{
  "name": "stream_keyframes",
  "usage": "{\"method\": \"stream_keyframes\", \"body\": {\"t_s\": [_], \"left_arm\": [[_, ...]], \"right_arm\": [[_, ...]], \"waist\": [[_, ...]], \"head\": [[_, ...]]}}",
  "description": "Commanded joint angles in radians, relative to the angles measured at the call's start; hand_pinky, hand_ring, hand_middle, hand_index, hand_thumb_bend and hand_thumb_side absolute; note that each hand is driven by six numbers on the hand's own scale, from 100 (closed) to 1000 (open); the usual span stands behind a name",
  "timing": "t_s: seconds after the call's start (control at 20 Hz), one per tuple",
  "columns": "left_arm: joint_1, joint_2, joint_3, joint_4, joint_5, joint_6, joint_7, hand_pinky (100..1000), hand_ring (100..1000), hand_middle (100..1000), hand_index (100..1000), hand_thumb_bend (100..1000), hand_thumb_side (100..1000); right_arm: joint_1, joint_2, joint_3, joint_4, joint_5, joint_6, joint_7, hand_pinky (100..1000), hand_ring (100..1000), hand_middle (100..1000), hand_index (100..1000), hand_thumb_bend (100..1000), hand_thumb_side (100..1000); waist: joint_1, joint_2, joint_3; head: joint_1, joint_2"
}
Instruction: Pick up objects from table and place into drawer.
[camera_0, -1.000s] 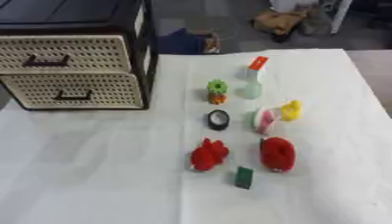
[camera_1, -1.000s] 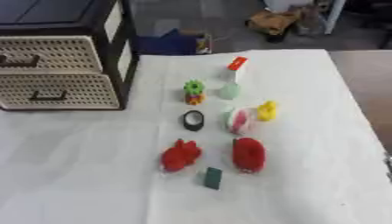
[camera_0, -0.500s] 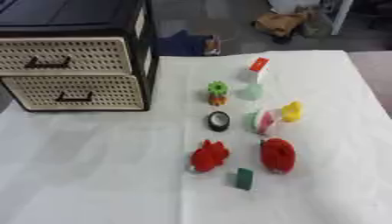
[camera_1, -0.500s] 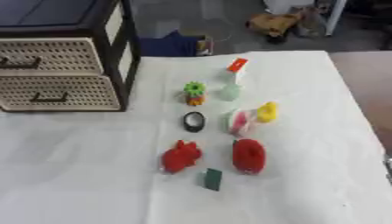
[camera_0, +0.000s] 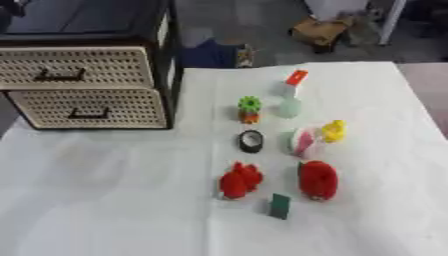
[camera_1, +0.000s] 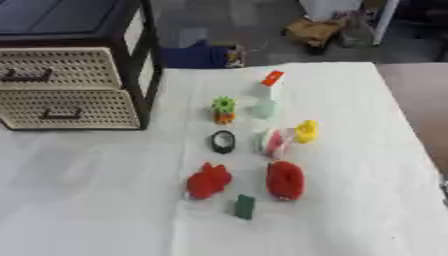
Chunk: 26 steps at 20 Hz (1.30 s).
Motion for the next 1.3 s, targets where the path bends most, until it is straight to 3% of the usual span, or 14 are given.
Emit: {"method": "stream_keyframes", "body": {"t_s": [0.05, 0.2, 0.3, 0.35, 0.4, 0.45, 0.5, 0.6, 0.75, 1.3], "left_arm": [[-0.041, 0.003, -0.007, 0.04, -0.001, -0.016, -0.056, 100, 100, 100, 965, 100, 1000], [-0.077, -0.018, -0.021, 0.086, 0.011, -0.04, -0.127, 100, 100, 100, 1000, 105, 1000], [-0.102, -0.032, -0.031, 0.121, 0.016, -0.059, -0.186, 100, 100, 100, 1000, 257, 1000], [-0.111, -0.037, -0.043, 0.139, 0.016, -0.069, -0.203, 100, 100, 100, 1000, 499, 1000], [-0.119, -0.041, -0.055, 0.157, 0.013, -0.081, -0.211, 100, 100, 100, 1000, 499, 1000], [-0.125, -0.045, -0.067, 0.174, 0.003, -0.093, -0.215, 100, 100, 100, 1000, 800, 1000], [-0.131, -0.049, -0.078, 0.19, -0.01, -0.104, -0.217, 100, 100, 100, 1000, 910, 1000], [-0.138, -0.056, -0.092, 0.219, -0.029, -0.123, -0.219, 100, 100, 100, 1000, 943, 1000], [-0.138, -0.06, -0.104, 0.248, -0.044, -0.146, -0.219, 100, 100, 100, 984, 882, 1000], [-0.135, -0.069, -0.113, 0.312, -0.095, -0.172, -0.219, 100, 100, 100, 976, 866, 1000]], "right_arm": [[-0.003, -0.03, -0.006, -0.017, 0.006, 0.001, -0.001, 631, 618, 602, 811, 100, 1000], [-0.001, -0.029, -0.006, -0.017, 0.006, 0.002, -0.002, 631, 619, 601, 811, 100, 1000], [-0.001, -0.029, -0.006, -0.017, 0.007, 0.002, -0.003, 631, 619, 601, 811, 100, 1000], [-0.001, -0.029, -0.006, -0.017, 0.007, 0.002, -0.003, 631, 619, 601, 811, 100, 1000], [-0.001, -0.029, -0.006, -0.017, 0.007, 0.002, -0.003, 631, 619, 601, 811, 100, 1000], [-0.001, -0.029, -0.005, -0.017, 0.007, 0.002, -0.002, 631, 619, 600, 811, 100, 1000], [-0.001, -0.029, -0.005, -0.017, 0.007, 0.002, -0.002, 631, 619, 600, 811, 100, 1000], [-0.001, -0.028, -0.005, -0.017, 0.007, 0.003, -0.002, 632, 619, 599, 811, 100, 1000], [-0.002, -0.027, -0.005, -0.017, 0.006, 0.003, -0.003, 631, 619, 596, 811, 100, 1000], [-0.005, -0.024, -0.005, -0.017, 0.004, 0.001, -0.003, 631, 619, 589, 807, 100, 1000]], "waist": [[0.0, -0.022, 0.001], [0.0, -0.023, 0.002], [0.0, -0.023, 0.002], [0.0, -0.022, 0.001], [0.0, -0.022, 0.001], [0.0, -0.021, 0.0], [0.0, -0.021, -0.001], [0.0, -0.02, -0.003], [0.0, -0.017, -0.005], [-0.004, -0.008, -0.009]], "head": [[0.001, -0.01], [0.002, -0.008], [0.002, -0.006], [0.001, -0.005], [0.001, -0.005], [0.002, -0.004], [0.002, -0.003], [0.004, -0.004], [0.003, -0.007], [0.004, -0.013]]}}
